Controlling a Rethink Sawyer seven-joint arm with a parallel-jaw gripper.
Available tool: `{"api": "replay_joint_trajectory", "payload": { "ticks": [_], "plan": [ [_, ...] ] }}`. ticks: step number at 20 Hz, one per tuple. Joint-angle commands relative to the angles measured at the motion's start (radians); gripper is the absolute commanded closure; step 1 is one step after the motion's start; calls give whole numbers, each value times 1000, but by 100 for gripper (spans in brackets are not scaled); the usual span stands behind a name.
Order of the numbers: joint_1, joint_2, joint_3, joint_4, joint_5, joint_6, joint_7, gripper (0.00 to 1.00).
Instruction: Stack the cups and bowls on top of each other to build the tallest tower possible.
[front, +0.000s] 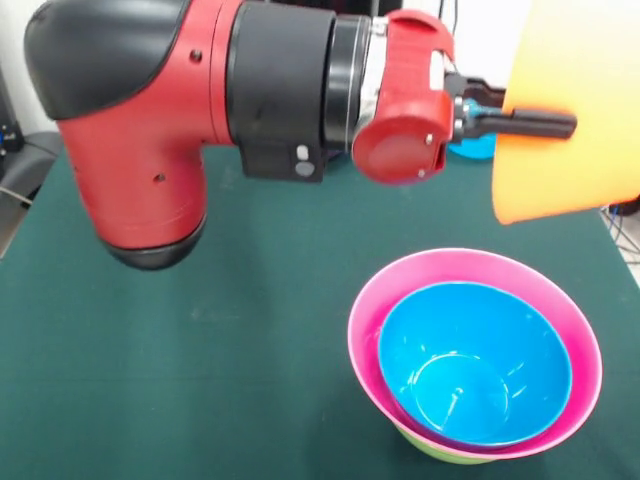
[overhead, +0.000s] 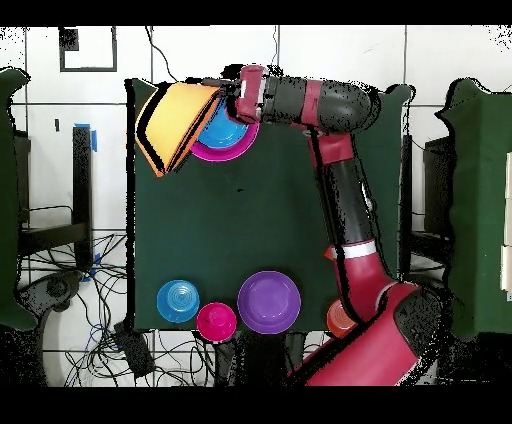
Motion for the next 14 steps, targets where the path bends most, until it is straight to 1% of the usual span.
{"api": "replay_joint_trajectory", "payload": {
  "ticks": [1, 3, 7, 12, 14],
  "plan": [
    [71, -61, -151, -287, 22, 158, -247, 100],
    [86, -57, -143, -324, 39, 195, -269, 100],
    [95, -56, -136, -340, 49, 231, -264, 100],
    [89, -53, -125, -325, 47, 230, -250, 100],
    [95, -46, -125, -333, 56, 239, -237, 100]
  ]
}}
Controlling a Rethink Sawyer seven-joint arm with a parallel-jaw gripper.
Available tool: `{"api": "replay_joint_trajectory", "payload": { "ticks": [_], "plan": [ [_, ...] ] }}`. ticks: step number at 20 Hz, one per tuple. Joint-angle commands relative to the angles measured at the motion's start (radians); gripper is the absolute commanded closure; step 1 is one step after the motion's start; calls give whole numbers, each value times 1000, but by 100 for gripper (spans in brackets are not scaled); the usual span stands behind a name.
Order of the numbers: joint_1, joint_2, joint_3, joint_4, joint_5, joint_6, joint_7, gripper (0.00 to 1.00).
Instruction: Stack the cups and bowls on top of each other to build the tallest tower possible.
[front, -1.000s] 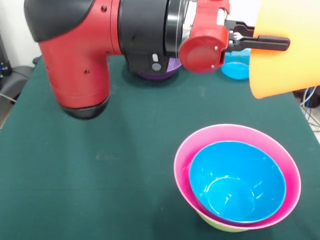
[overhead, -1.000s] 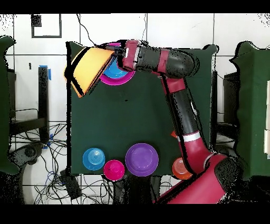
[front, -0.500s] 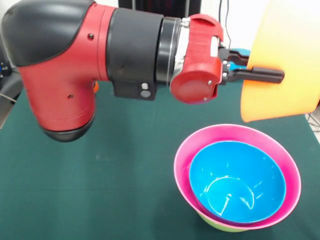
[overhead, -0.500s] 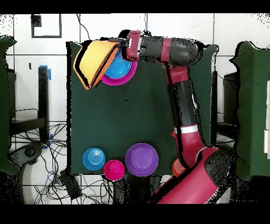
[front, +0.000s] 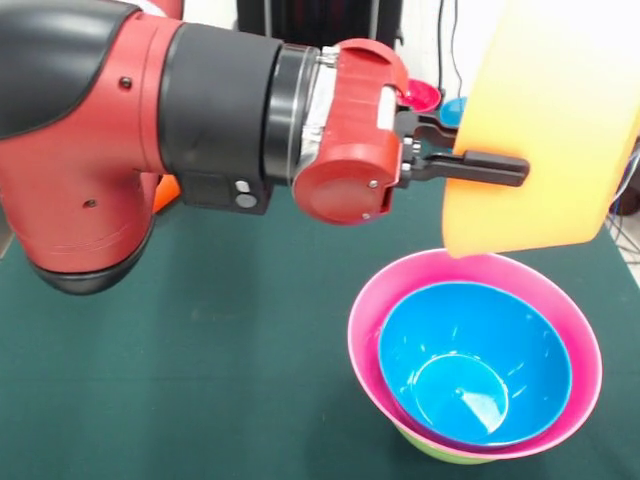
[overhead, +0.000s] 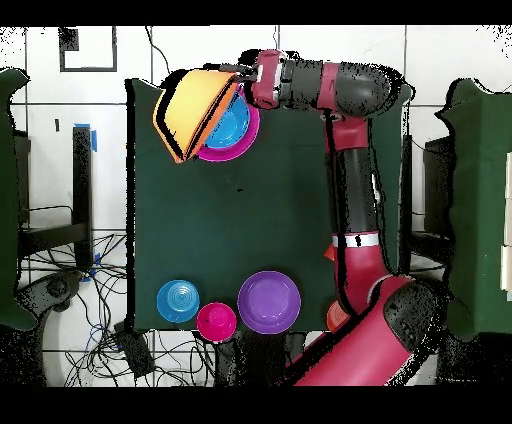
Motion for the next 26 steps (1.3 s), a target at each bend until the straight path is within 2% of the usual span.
{"api": "replay_joint_trajectory", "payload": {
  "ticks": [1, 7, 13, 17, 21, 26],
  "plan": [
    [41, 1, -121, -147, 52, 111, -229, 100],
    [49, 9, -127, -148, 82, 127, -176, 100],
    [50, 14, -125, -147, 95, 123, -180, 100],
    [55, 29, -110, -141, 138, 129, -150, 100],
    [73, 41, -101, -160, 189, 173, -168, 100],
    [85, 49, -82, -176, 223, 211, -250, 100]
  ]
}}
